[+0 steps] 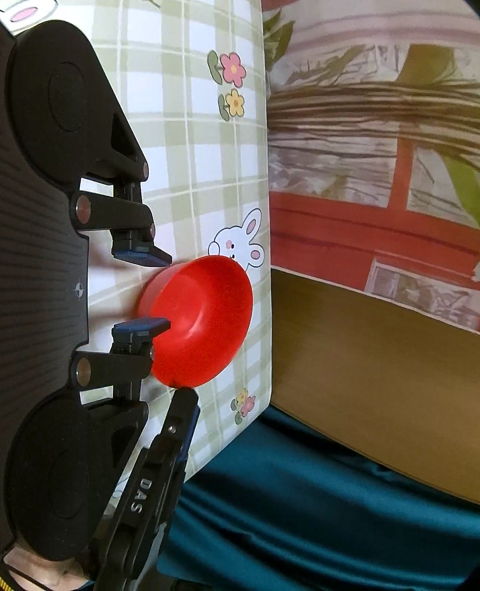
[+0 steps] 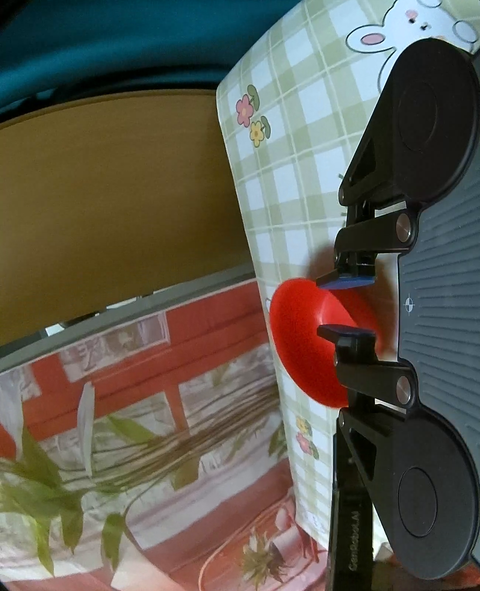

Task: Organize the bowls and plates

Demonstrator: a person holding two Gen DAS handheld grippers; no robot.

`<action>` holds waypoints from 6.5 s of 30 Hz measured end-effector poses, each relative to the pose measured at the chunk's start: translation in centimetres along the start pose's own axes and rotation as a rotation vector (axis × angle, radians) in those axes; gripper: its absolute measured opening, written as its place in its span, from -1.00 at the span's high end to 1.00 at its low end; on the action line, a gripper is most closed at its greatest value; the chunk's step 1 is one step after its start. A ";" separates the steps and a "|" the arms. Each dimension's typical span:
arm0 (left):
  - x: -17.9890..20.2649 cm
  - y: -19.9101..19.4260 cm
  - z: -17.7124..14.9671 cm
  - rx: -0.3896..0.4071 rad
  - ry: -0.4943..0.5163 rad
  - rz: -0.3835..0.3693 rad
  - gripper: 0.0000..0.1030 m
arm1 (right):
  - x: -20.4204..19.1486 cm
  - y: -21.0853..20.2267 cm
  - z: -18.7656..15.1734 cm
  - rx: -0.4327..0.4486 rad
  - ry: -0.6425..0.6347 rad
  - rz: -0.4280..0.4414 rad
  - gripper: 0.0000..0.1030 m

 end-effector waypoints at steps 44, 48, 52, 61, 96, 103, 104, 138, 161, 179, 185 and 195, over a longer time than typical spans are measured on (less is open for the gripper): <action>3.2 -12.6 -2.9 0.086 0.043 0.005 0.57 | -7.3 -13.2 0.7 0.097 0.079 0.071 0.70; 3.3 -14.0 -3.9 0.086 0.056 -0.006 0.57 | -8.2 -15.0 -0.3 0.094 0.071 0.063 0.69; 3.6 -15.1 -5.1 0.071 0.052 -0.016 0.57 | -8.6 -16.6 -1.4 0.083 0.080 0.062 0.69; 4.0 -16.9 -8.2 0.033 0.005 -0.039 0.57 | -9.4 -19.4 -4.3 0.040 0.095 0.061 0.69; 3.1 -16.5 -13.4 -0.095 -0.026 0.005 0.52 | -9.6 -18.0 -10.3 -0.128 0.060 0.026 0.65; 2.6 -16.9 -12.9 -0.075 -0.052 -0.004 0.47 | -9.1 -17.4 -10.6 -0.144 0.073 0.020 0.63; 2.5 -17.0 -12.8 -0.069 -0.055 -0.002 0.47 | -9.0 -17.2 -10.7 -0.149 0.079 0.020 0.63; 3.4 -15.0 -13.8 -0.115 -0.037 -0.006 0.46 | -5.9 -15.9 -13.2 -0.145 0.261 0.058 0.81; 1.4 -18.7 -9.7 -0.004 -0.049 -0.015 0.46 | -10.9 -16.0 -6.2 -0.093 0.180 0.074 0.83; -5.7 -26.4 -2.7 0.176 -0.047 0.095 0.46 | -22.9 -12.6 1.5 -0.023 0.024 0.205 0.79; -7.8 -25.6 -4.5 0.122 -0.102 0.086 0.46 | -23.8 -12.2 -0.5 -0.086 0.007 0.214 0.79; -8.4 -24.0 -8.8 0.031 -0.142 0.059 0.46 | -22.6 -12.7 -4.8 -0.181 -0.012 0.179 0.79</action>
Point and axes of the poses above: each gripper's, at about its wrist camera, not at the fingertips, and y roughly the way its jaws point, x to its right, z to its top, the point moved 4 cm from there along y, roughly the way its jaws point, and after that the axes turned 10 degrees about -y, right-handed, at the moved point
